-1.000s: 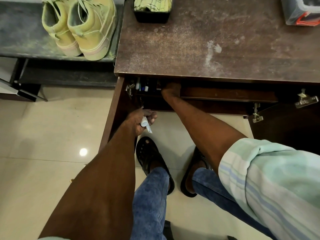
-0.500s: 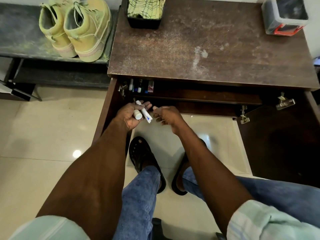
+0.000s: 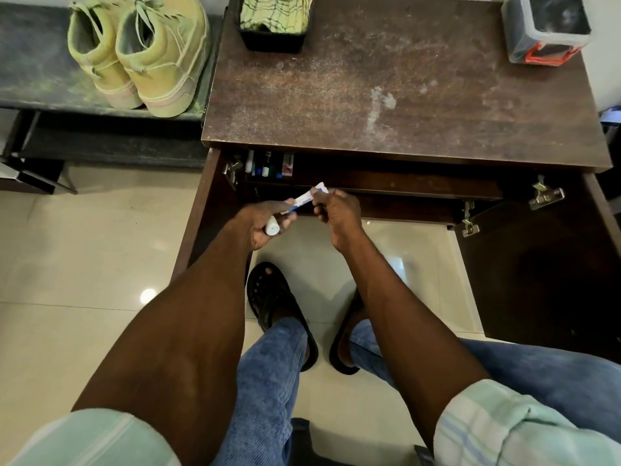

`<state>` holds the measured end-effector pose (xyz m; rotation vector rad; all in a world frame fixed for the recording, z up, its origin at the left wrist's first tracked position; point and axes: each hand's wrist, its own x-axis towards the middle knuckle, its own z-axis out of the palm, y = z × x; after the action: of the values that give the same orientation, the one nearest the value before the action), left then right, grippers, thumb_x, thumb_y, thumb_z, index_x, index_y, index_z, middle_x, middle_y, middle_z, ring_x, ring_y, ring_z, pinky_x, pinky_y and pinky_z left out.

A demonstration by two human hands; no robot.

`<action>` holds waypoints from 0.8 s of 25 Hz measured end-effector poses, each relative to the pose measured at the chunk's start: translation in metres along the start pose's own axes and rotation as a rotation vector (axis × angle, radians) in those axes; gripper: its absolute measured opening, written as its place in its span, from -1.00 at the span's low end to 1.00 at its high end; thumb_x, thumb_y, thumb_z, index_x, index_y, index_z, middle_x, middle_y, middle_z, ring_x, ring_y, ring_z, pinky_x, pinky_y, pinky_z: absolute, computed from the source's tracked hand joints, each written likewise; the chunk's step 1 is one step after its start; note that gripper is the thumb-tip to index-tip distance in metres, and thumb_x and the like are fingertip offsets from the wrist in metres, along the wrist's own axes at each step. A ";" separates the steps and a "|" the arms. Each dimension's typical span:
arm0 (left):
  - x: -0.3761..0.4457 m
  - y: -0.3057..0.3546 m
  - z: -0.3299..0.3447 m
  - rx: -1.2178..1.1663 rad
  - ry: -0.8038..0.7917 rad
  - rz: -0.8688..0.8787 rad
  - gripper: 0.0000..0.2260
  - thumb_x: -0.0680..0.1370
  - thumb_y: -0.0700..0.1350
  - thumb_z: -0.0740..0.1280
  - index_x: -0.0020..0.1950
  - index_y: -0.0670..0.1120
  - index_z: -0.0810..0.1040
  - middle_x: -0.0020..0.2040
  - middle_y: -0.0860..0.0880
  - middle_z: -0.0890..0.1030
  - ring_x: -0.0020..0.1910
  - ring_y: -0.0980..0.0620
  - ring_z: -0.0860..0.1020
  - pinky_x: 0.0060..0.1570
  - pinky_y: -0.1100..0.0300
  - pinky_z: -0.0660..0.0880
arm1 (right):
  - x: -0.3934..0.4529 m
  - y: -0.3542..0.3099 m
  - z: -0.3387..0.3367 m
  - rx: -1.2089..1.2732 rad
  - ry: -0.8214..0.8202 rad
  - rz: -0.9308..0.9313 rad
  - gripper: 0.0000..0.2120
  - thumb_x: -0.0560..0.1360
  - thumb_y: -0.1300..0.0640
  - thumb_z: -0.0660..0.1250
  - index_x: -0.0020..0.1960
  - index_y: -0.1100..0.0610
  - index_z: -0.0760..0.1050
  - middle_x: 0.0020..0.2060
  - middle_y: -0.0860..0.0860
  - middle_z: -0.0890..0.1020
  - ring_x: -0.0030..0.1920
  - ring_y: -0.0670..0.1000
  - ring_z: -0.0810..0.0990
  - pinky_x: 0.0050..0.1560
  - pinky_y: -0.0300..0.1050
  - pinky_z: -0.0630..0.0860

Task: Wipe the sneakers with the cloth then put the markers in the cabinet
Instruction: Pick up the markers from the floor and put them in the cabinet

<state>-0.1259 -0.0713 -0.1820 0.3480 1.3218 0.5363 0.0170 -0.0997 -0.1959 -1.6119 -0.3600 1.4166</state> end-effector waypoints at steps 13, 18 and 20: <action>0.020 -0.008 -0.010 0.094 0.078 0.034 -0.89 0.60 -0.25 0.26 -0.13 -0.18 0.46 -0.23 -0.13 0.49 -0.65 0.21 0.42 -0.64 0.40 0.33 | 0.063 -0.031 0.037 -0.586 0.050 -0.130 -0.81 0.50 0.10 0.33 -0.28 0.01 0.45 -0.15 0.05 0.55 -0.21 -0.02 0.51 -0.28 -0.22 0.42; 0.022 -0.008 -0.011 0.117 0.065 -0.001 -0.87 0.62 -0.26 0.21 -0.12 -0.14 0.44 -0.35 -0.08 0.47 -0.66 0.21 0.40 -0.66 0.39 0.29 | 0.082 -0.037 0.050 -0.815 0.061 -0.074 -0.63 0.64 -0.01 0.10 0.33 0.17 0.40 0.32 0.13 0.46 0.30 0.12 0.43 0.25 -0.13 0.36; 0.021 -0.009 -0.011 0.133 0.052 -0.019 -0.87 0.63 -0.25 0.19 -0.11 -0.12 0.42 -0.36 -0.06 0.45 -0.65 0.20 0.39 -0.66 0.39 0.28 | 0.089 -0.032 0.053 -0.772 0.114 -0.080 -0.61 0.61 -0.02 0.17 0.32 0.19 0.41 0.31 0.13 0.47 0.29 0.11 0.45 0.21 -0.15 0.39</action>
<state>-0.1316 -0.0675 -0.2066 0.4331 1.4129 0.4457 0.0064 0.0054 -0.2211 -2.2412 -0.9777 1.1744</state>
